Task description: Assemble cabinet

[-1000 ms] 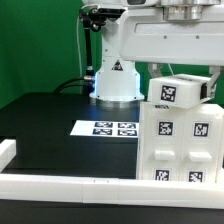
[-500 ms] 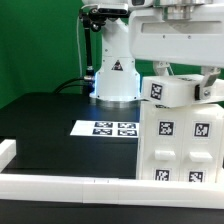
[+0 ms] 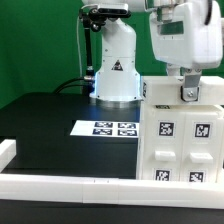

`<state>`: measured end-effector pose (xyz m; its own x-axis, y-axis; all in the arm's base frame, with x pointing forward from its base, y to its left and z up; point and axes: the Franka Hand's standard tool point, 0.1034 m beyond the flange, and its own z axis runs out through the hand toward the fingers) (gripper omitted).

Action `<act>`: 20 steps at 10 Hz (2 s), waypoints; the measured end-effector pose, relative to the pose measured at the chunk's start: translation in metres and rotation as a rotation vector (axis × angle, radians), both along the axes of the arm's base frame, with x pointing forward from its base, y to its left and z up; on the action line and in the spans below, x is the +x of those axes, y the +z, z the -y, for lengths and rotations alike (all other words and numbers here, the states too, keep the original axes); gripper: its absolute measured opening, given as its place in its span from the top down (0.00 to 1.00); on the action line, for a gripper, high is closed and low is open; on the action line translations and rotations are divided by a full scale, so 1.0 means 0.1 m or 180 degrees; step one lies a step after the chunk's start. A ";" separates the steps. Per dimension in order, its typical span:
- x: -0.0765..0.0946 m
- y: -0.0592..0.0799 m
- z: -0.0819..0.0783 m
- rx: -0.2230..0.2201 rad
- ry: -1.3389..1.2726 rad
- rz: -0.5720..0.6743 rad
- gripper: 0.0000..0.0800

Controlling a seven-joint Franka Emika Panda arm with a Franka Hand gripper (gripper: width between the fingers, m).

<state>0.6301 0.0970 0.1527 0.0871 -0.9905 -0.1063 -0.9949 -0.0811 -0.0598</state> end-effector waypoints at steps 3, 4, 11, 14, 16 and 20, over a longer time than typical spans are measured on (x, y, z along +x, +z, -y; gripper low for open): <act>-0.01 -0.02 -0.01 -0.0002 0.0019 -0.0007 0.20; -0.01 -0.01 -0.01 -0.0003 0.0090 -0.0012 0.20; -0.05 0.31 -0.10 -0.0033 0.1402 0.0142 0.19; -0.06 0.33 -0.11 -0.0058 0.2324 0.0201 0.19; -0.06 0.37 -0.16 -0.0056 0.3125 0.0263 0.19; -0.05 0.35 -0.15 -0.0066 0.4190 0.0337 0.19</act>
Offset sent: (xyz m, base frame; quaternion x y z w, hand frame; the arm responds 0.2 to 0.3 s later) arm 0.0000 0.0000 0.0000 0.0000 0.0000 0.0000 1.0000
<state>0.6249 0.1125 0.1872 0.9866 -0.1610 -0.0254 -0.1629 -0.9795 -0.1189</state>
